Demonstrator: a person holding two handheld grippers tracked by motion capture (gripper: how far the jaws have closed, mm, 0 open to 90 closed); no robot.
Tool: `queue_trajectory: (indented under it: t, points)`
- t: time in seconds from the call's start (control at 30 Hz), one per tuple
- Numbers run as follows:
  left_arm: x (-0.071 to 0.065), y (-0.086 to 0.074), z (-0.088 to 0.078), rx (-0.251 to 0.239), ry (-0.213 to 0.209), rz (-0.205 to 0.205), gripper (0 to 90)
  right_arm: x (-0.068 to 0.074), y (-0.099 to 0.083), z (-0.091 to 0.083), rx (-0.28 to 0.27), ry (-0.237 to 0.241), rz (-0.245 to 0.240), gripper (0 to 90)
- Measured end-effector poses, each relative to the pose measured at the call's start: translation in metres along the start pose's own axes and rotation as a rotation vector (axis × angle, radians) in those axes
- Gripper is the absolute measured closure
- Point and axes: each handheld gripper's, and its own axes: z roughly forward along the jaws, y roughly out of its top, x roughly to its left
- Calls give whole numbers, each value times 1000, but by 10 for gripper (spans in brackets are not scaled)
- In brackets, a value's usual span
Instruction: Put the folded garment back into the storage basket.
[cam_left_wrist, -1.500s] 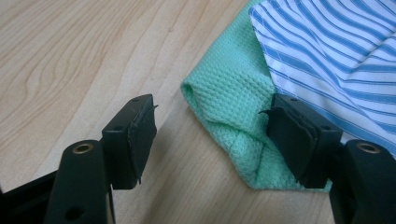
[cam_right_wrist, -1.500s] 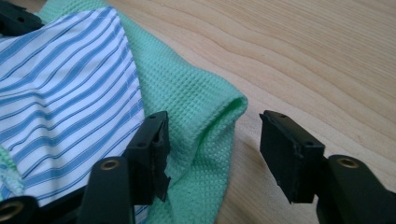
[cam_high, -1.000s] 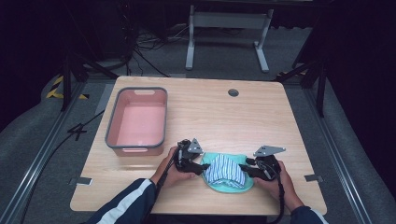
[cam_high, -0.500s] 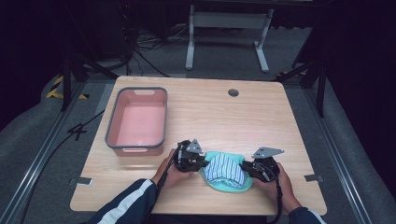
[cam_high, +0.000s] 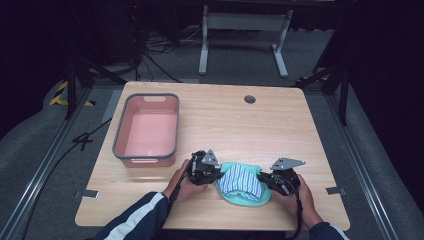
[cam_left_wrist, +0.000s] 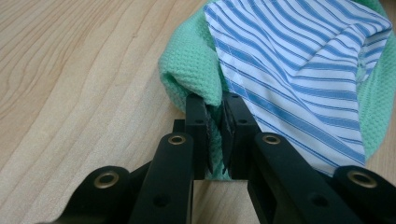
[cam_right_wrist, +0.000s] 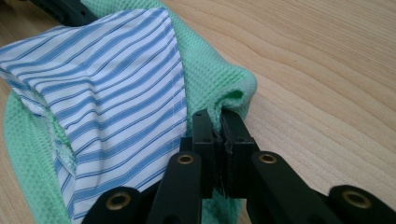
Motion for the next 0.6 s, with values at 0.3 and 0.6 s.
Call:
queue_trajectory:
  t: [0.3, 0.6]
  points:
    - [-3, 6, -6, 7, 16, 39, 828, -1, 5, -5, -23, -1, -1, 867]
    - [-1, 18, -19, -17, 24, 23, 831, -2, 19, -13, -51, -22, 1, 871]
